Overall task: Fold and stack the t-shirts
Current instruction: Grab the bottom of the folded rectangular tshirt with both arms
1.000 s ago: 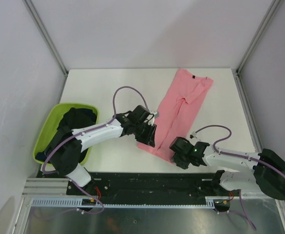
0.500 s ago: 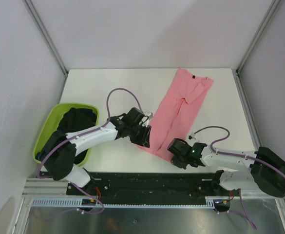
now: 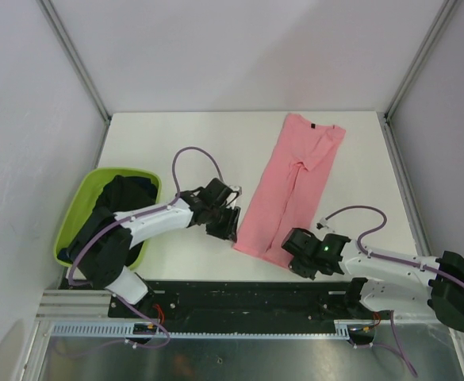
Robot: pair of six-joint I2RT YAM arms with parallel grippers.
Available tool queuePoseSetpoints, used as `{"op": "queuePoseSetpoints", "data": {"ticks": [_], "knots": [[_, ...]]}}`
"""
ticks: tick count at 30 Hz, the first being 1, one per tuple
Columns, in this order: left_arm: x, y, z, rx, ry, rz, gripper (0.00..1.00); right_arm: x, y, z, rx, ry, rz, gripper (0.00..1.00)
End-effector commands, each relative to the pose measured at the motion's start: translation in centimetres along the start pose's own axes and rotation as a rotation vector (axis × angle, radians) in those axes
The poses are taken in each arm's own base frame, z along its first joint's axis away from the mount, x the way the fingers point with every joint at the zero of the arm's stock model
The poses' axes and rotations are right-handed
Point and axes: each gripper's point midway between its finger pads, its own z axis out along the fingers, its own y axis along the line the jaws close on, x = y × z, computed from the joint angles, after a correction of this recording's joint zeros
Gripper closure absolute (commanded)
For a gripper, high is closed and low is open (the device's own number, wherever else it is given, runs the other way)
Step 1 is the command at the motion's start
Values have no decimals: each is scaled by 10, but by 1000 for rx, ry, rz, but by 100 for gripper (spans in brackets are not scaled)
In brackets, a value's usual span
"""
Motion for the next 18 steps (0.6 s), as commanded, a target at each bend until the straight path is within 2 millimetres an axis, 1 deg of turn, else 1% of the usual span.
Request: {"op": "queuePoseSetpoints", "data": {"ticks": [1, 8, 12, 14, 16, 18], "knots": [[-5, -9, 6, 39, 3, -26, 54, -3, -12, 1, 40, -25, -25, 100], [8, -18, 18, 89, 35, -44, 55, -2, -13, 3, 48, -22, -32, 100], [15, -17, 24, 83, 48, -59, 59, -3, -13, 2, 46, -22, -33, 100], [19, -16, 26, 75, 52, -64, 62, -3, -13, 2, 45, -21, -34, 100], [22, -17, 28, 68, 54, -65, 67, -2, -13, 1, 43, -19, -37, 100], [24, -18, 29, 60, 51, -69, 76, -2, -13, 0, 41, -17, -41, 100]]}}
